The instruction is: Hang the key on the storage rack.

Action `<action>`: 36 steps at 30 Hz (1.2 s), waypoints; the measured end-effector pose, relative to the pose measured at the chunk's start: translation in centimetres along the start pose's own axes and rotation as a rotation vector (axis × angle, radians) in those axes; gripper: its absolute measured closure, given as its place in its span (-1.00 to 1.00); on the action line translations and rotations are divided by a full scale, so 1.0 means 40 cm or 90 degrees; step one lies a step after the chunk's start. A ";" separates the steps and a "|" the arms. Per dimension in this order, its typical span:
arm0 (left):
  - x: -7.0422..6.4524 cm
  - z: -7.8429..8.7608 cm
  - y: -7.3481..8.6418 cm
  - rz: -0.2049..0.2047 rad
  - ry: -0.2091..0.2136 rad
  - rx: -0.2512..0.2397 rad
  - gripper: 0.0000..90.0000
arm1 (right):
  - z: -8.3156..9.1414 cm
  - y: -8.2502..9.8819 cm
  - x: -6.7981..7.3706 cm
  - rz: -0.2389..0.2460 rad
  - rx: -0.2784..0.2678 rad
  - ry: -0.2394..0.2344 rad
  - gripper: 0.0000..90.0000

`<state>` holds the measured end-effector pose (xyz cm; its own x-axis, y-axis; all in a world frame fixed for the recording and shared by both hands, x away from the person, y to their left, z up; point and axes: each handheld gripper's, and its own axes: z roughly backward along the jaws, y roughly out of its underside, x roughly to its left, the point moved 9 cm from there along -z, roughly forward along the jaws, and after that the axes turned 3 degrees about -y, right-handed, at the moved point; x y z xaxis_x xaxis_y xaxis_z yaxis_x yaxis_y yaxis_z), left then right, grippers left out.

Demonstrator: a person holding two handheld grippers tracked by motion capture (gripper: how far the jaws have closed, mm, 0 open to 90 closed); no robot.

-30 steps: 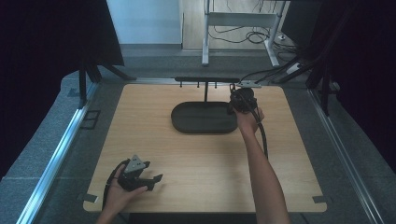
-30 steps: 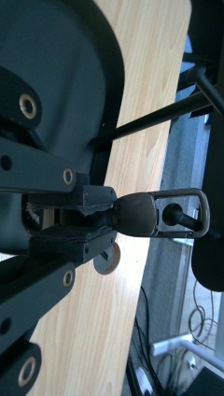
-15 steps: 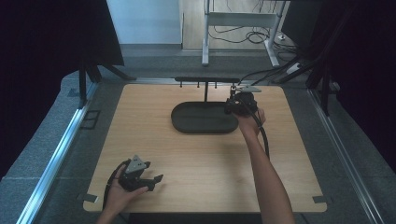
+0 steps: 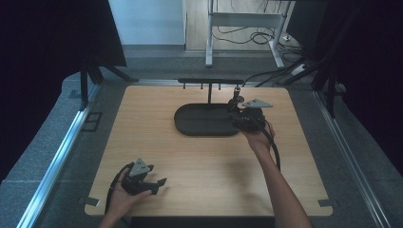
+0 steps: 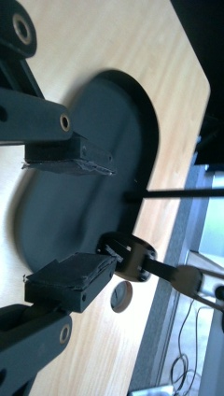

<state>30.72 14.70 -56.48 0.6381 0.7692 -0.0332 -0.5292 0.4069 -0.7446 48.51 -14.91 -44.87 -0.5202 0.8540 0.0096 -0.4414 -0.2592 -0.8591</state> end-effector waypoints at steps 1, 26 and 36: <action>-0.001 -0.001 0.000 0.000 0.001 0.001 -0.42 | 0.011 0.007 0.004 0.005 -0.003 -0.002 0.10; -0.005 -0.009 0.005 -0.007 -0.005 0.012 -0.42 | 0.141 0.284 0.066 -0.017 -0.008 -0.061 0.08; -0.004 -0.009 0.004 -0.007 -0.005 0.010 -0.42 | 0.144 0.302 0.064 -0.017 -0.008 -0.063 0.05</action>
